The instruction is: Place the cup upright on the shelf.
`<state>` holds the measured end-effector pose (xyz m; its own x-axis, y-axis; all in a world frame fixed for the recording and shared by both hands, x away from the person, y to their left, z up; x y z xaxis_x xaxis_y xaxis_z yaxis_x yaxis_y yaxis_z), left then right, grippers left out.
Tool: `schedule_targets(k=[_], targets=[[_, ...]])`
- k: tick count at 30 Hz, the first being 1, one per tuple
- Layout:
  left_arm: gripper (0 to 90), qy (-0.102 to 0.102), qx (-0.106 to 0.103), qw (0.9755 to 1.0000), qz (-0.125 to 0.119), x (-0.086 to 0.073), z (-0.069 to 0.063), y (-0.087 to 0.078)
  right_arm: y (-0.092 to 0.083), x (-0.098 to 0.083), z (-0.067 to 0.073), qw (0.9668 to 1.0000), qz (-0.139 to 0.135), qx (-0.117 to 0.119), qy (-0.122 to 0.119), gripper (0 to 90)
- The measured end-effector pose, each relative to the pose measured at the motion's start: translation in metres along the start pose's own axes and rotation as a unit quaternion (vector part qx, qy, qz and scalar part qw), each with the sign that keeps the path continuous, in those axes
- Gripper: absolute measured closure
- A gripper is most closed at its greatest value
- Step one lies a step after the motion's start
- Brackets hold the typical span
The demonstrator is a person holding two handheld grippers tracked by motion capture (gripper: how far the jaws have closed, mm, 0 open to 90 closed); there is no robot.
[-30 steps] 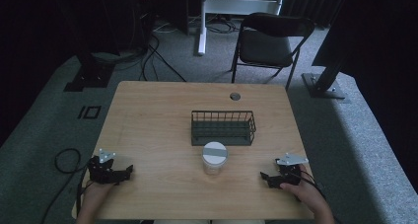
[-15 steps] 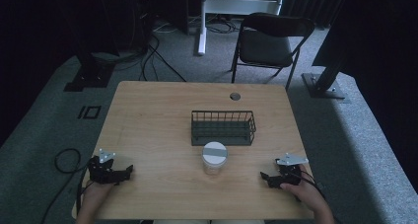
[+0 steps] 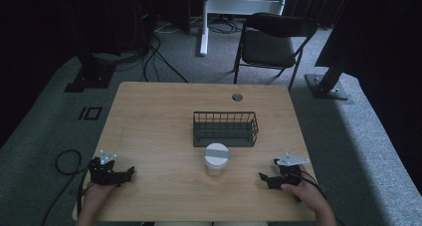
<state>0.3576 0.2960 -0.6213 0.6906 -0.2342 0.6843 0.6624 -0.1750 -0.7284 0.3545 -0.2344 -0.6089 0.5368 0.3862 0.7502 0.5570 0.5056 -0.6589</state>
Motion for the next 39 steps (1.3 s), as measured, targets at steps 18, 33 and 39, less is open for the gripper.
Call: schedule_targets(k=[18, 33, 39], targets=[[0.1, -0.001, 0.0, 1.0, 0.0, 0.0, 0.0, 0.0, 0.01, 0.023, 0.029, 0.9986, -0.015, 0.04, -0.031, 12.6], [0.1, -0.001, 0.0, 1.0, 0.0, 0.0, 0.0, 0.0, 0.024, 0.039, 0.056, 0.9958, -0.027, 0.071, -0.05, 12.7], [0.1, -0.001, 0.0, 1.0, 0.0, 0.0, 0.0, 0.0, 0.029, 0.044, 0.066, 0.9946, -0.029, 0.082, -0.056, 12.7]])
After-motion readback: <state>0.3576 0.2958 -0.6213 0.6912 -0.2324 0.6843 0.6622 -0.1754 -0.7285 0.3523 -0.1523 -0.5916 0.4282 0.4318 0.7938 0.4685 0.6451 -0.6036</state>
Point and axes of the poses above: each handheld gripper's, and its own axes: y roughly forward along the jaws, x roughly out of its top, z roughly to its left, the point moved 10 cm from there along y, roughly forward along the jaws, and after that the axes turned 2 degrees about y, right-handed, at the moved point
